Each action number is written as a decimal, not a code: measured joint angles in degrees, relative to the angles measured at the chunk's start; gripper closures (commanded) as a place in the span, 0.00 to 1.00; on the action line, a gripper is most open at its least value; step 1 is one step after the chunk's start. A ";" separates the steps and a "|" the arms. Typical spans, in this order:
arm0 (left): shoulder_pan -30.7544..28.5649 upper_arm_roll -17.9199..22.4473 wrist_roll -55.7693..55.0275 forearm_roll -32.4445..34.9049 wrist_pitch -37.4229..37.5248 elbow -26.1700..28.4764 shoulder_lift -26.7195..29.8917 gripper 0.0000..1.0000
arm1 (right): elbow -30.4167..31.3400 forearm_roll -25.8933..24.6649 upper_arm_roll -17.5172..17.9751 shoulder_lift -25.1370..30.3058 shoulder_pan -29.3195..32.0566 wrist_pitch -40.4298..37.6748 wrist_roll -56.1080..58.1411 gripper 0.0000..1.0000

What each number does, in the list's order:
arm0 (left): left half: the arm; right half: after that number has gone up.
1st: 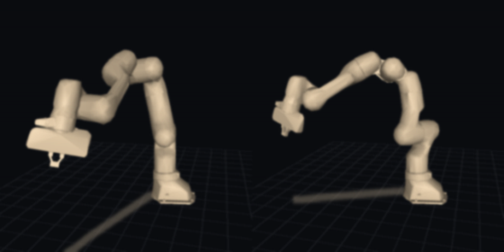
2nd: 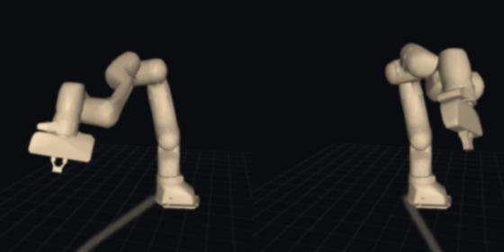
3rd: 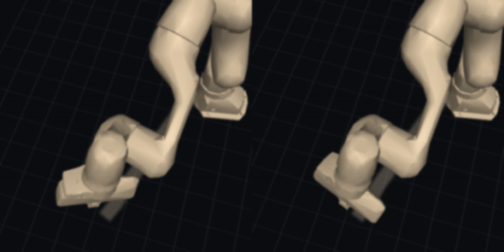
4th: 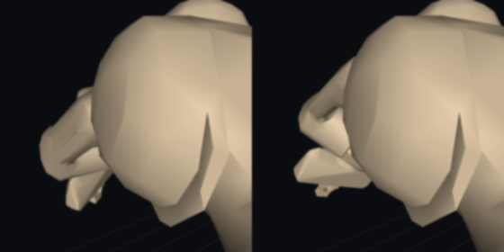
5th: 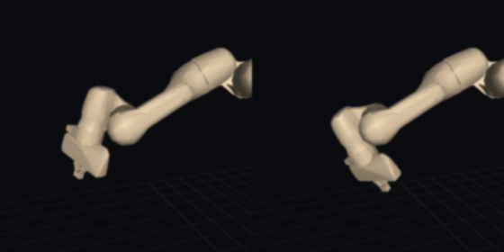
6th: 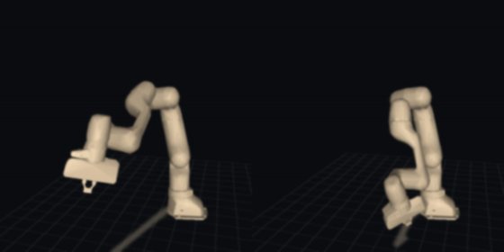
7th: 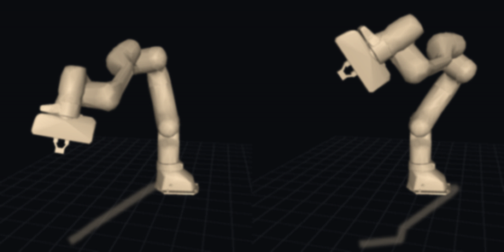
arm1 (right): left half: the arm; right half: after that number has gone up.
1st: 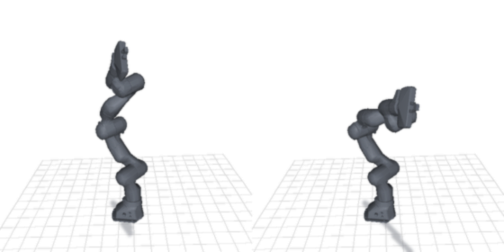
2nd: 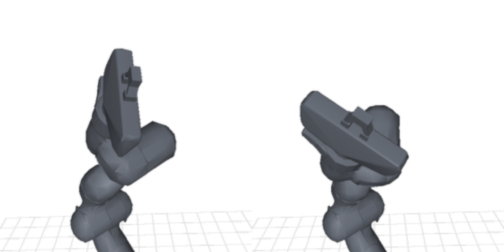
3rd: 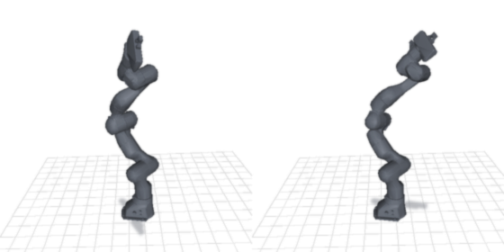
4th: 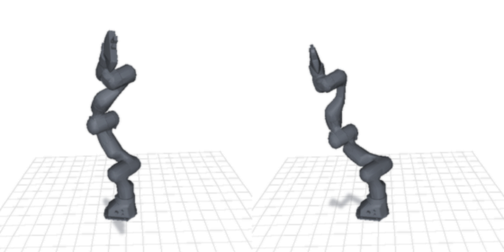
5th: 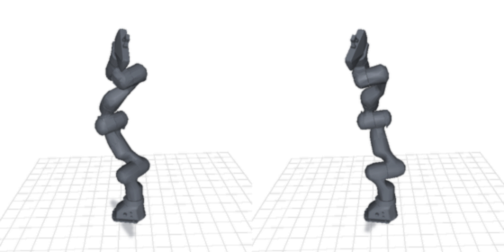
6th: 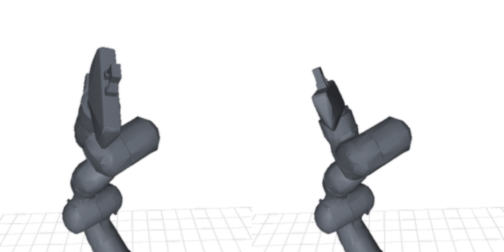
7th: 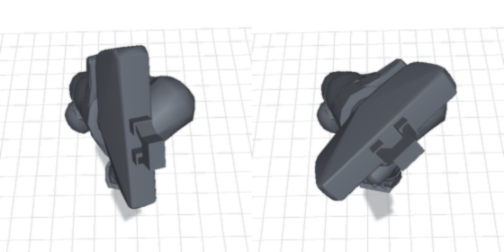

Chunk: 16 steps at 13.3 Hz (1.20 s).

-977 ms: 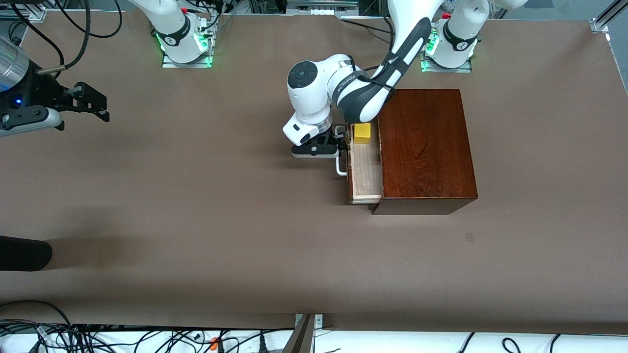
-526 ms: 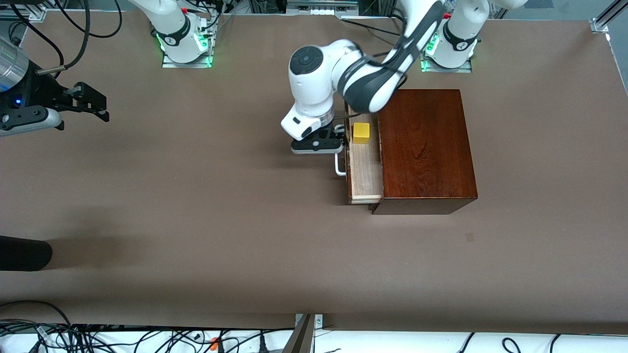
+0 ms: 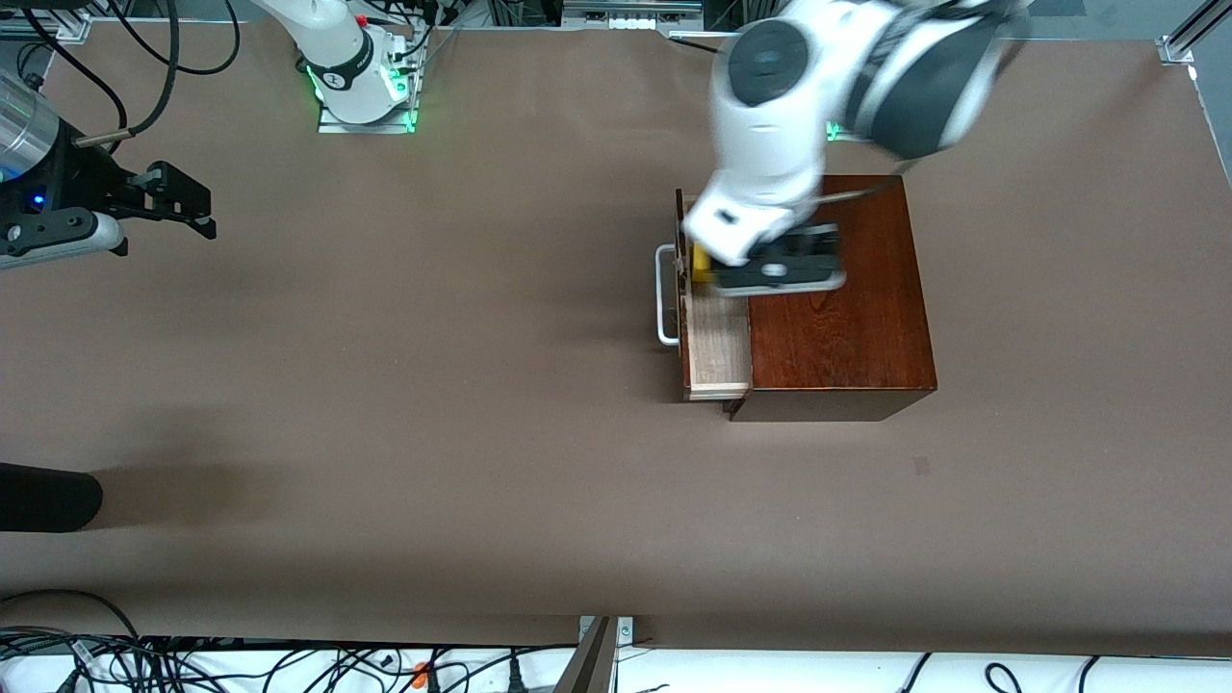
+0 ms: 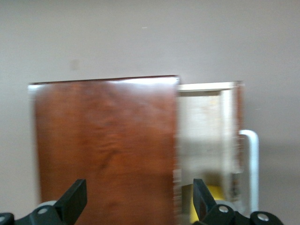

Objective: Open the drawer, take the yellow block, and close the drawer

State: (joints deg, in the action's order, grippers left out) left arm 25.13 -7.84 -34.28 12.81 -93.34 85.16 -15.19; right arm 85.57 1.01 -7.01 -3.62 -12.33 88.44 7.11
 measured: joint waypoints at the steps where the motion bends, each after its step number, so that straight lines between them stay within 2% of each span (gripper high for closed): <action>1: -2.51 0.04 3.16 -1.14 2.22 0.01 1.37 0.00 | 0.00 0.00 -0.01 0.00 0.00 0.02 0.00 0.00; 6: -17.10 0.65 14.27 -10.02 5.92 -0.28 5.92 0.00 | 0.00 0.00 -0.01 0.00 0.01 0.06 0.00 0.00; 8: -21.50 1.55 22.54 -13.15 5.99 -0.27 7.38 0.00 | 0.00 0.00 -0.02 0.00 0.01 0.06 0.00 0.00; 11: -22.81 6.71 31.39 -13.97 5.77 0.78 10.44 0.00 | 0.00 -0.01 -0.02 0.00 0.01 0.09 -0.01 0.00; 14: -23.01 7.79 33.44 -13.78 2.52 5.58 13.89 0.00 | -0.03 0.33 0.09 0.00 -0.11 0.08 0.00 0.00; 16: -23.01 7.80 33.52 -13.41 3.11 7.38 14.97 0.00 | -0.03 1.67 0.25 0.01 -0.68 0.04 0.03 0.00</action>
State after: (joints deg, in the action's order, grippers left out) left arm 2.11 -0.04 -0.76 -0.61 -90.23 92.54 -0.22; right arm 85.54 2.68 -6.77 -3.61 -13.01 88.48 7.15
